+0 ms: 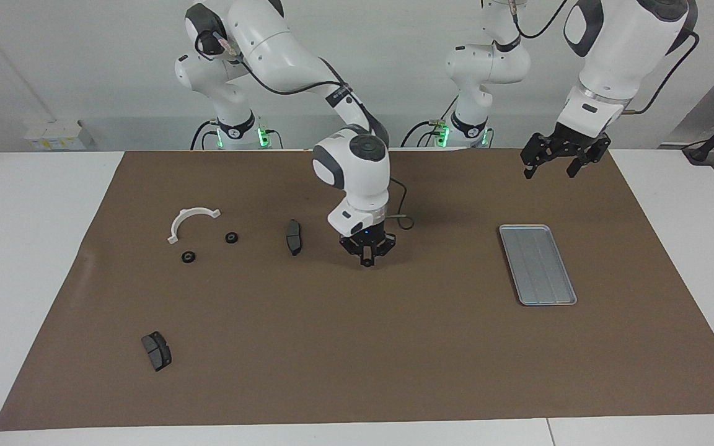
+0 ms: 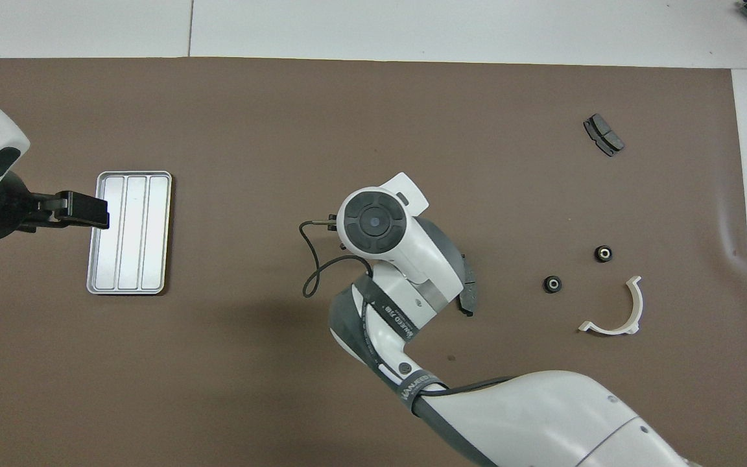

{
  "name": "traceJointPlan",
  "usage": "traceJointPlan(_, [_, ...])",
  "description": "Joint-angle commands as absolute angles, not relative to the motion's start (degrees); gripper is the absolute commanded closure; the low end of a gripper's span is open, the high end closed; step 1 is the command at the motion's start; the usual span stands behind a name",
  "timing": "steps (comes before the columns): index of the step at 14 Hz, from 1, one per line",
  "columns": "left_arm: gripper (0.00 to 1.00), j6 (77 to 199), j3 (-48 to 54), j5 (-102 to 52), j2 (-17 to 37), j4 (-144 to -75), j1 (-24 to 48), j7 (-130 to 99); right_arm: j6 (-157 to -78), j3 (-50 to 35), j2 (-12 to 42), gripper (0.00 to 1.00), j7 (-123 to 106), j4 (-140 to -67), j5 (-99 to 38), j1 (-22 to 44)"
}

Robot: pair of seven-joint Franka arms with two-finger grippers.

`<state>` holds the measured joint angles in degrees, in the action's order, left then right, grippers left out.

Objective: Place bearing gear from tray to pile
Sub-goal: 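Carry the gear with the right gripper to the pile and release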

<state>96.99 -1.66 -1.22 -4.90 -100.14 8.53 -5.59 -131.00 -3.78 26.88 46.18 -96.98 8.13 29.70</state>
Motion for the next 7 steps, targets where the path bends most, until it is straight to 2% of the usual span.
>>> traceJointPlan(1, [0.00,95.98,-1.67,-1.49,-6.15,-100.63,8.35,-4.40,-131.57,-4.66,16.99,1.00,40.90,-109.83,9.32,24.37])
traceJointPlan(7, [0.00,96.06,-1.76,-1.41,-6.15,-100.72,8.35,-0.44,-131.40,-4.75,10.55,1.00,21.39,-118.47,8.44,11.45])
